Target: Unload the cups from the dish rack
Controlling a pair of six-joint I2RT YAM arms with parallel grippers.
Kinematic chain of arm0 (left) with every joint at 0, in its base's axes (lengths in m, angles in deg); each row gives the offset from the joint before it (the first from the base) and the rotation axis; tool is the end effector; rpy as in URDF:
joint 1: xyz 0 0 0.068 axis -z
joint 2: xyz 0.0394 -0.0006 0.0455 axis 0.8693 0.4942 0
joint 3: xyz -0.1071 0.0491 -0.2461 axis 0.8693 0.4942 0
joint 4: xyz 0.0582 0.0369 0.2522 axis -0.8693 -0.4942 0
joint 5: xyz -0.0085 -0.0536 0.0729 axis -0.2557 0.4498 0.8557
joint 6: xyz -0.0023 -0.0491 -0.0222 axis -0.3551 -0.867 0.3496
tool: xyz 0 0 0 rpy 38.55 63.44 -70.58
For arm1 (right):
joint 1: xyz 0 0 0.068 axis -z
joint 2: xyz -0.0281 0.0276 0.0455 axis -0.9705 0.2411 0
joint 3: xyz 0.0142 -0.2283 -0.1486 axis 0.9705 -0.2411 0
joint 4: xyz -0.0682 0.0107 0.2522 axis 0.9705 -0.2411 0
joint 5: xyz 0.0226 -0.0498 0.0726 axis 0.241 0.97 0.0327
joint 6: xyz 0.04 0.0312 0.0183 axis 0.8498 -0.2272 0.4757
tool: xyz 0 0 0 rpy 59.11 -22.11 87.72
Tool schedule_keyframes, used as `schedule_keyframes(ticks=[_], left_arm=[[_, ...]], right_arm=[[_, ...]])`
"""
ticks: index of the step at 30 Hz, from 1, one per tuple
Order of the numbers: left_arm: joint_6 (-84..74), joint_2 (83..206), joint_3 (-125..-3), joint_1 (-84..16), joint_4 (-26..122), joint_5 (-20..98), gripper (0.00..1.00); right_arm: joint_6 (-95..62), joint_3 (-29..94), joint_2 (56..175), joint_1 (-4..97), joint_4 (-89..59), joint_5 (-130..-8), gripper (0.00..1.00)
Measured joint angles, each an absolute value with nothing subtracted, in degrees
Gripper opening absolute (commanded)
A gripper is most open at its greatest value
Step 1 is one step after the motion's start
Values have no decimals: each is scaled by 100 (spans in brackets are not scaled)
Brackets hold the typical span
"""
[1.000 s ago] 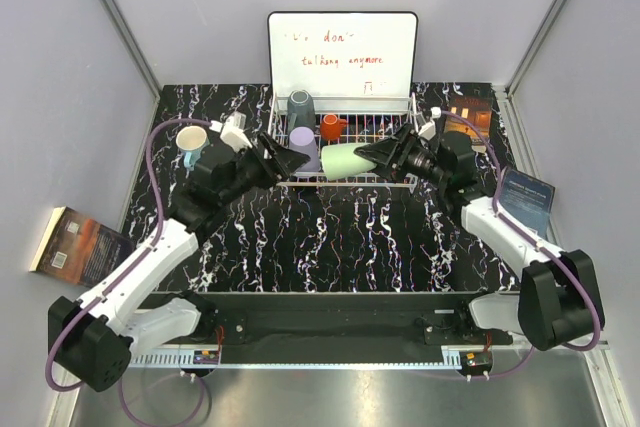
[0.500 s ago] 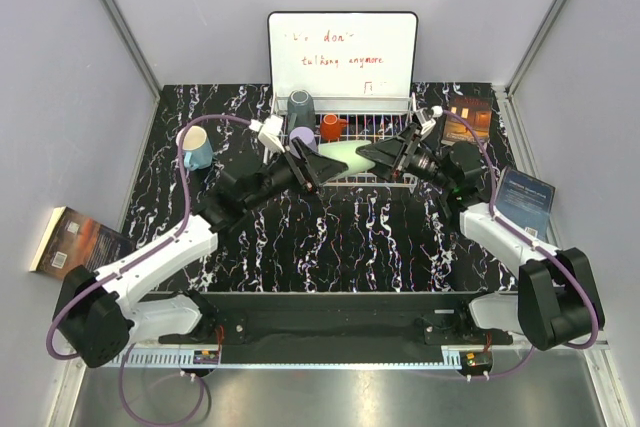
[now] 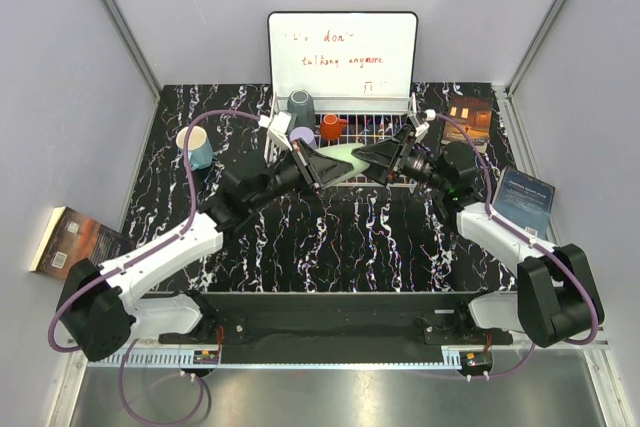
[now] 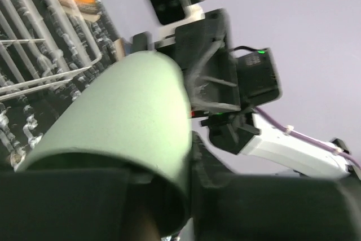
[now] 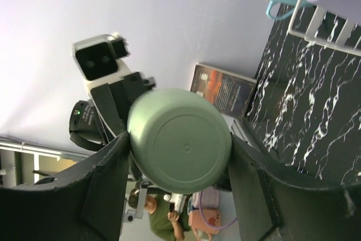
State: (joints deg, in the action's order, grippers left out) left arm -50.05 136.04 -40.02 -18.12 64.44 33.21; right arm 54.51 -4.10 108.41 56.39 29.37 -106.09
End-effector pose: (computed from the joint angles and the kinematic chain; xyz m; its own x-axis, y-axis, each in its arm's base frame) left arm 0.1996 -0.1932 0.3330 -0.7008 -0.4585 -0.5464 0.4526 0.3062 -0.8375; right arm 0.2566 0.1181 0.2915 -0.8415 0.4393 -0.3144 -0.3297 0.0434 0.9431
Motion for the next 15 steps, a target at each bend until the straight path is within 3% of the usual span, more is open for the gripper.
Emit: schedule_keyframes(ticks=[1, 2, 3, 6, 7, 9, 10, 15], left_arm=[[-5005, 13607, -4011, -1810, 6588, 3282, 0], [-5009, 13609, -4046, -1803, 6588, 3286, 0], [-5009, 13607, -4063, -1803, 6583, 3286, 0], [-4941, 13618, -4127, -1810, 6380, 3323, 0], [-4922, 13622, -4157, -1810, 6288, 3341, 0], [-4850, 13624, -4260, -1814, 6004, 3391, 0], [-4738, 13626, -4358, -1806, 5779, 3465, 0], [-4135, 13609, -4839, -1801, 4544, 3996, 0]], right_arm=[[5499, -410, 10841, 5630, 2915, -10609, 0], [5580, -414, 10844, 5617, 2915, -10607, 7], [5606, -407, 10844, 5612, 2921, -10594, 26], [5573, -388, 10837, 5612, 2751, -10579, 60], [5538, -357, 10835, 5612, 2609, -10579, 82], [5300, -257, 10778, 5610, 2209, -10568, 96], [5044, -193, 10719, 5588, 1907, -10576, 100], [3859, 303, 10323, 5433, 340, -10472, 100]])
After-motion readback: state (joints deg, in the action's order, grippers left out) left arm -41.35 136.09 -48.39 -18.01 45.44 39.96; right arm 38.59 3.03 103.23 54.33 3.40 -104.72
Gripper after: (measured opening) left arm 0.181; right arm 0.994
